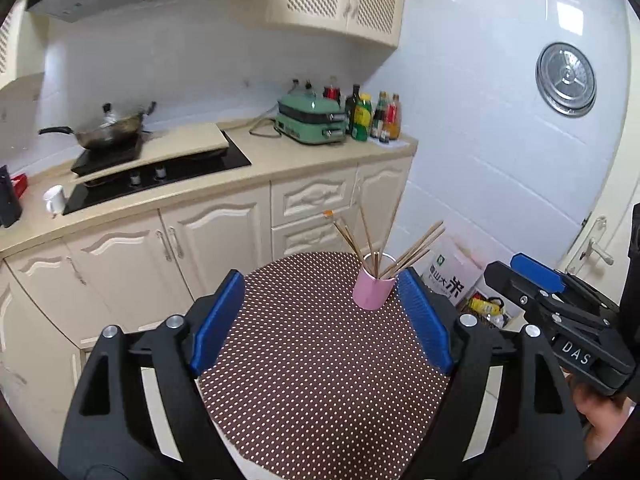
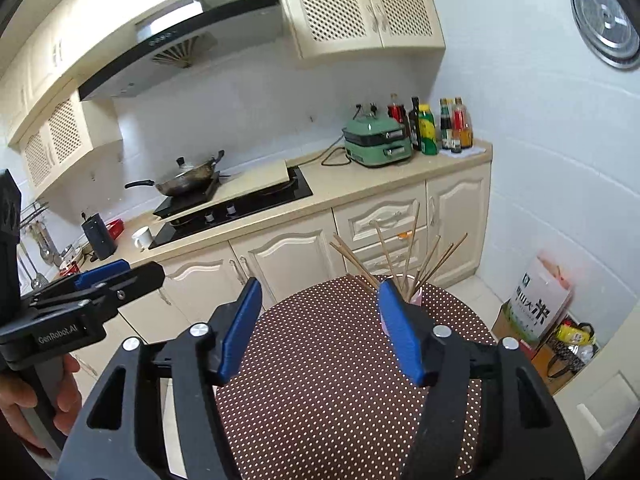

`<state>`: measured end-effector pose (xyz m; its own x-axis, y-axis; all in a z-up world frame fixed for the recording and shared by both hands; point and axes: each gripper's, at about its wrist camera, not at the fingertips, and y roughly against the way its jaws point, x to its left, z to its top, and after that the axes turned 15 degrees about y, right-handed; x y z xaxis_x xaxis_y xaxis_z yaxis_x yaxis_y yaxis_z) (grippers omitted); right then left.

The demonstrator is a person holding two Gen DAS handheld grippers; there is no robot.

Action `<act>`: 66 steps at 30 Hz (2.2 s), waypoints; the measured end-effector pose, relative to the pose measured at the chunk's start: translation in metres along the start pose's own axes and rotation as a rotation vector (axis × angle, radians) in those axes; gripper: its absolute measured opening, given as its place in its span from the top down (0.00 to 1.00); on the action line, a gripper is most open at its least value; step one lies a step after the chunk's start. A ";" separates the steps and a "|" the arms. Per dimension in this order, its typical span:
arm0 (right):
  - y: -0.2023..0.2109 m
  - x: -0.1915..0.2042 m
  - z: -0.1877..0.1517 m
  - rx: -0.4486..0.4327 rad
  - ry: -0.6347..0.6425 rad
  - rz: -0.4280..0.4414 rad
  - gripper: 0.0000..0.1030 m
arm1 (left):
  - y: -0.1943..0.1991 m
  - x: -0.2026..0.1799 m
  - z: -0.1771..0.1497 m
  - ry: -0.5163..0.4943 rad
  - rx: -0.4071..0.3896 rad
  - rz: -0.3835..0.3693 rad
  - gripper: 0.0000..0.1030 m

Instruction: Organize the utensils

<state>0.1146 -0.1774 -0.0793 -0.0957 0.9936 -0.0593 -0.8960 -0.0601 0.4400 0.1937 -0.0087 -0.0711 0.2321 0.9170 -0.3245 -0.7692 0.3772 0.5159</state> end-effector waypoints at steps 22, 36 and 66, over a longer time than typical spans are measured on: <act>0.112 0.036 0.005 -0.135 0.205 0.089 0.16 | 0.146 -0.031 -0.038 0.069 -0.253 0.188 0.09; 0.167 0.017 -0.016 -0.195 0.242 0.090 0.09 | 0.193 -0.078 -0.080 0.101 -0.317 0.319 0.08; 0.194 0.017 -0.013 -0.288 0.231 0.151 0.08 | 0.225 -0.101 -0.084 0.057 -0.420 0.387 0.07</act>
<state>-0.0663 -0.1738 -0.0061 -0.3015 0.9259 -0.2277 -0.9461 -0.2609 0.1918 -0.0529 -0.0274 0.0107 -0.1366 0.9653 -0.2227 -0.9650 -0.0788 0.2501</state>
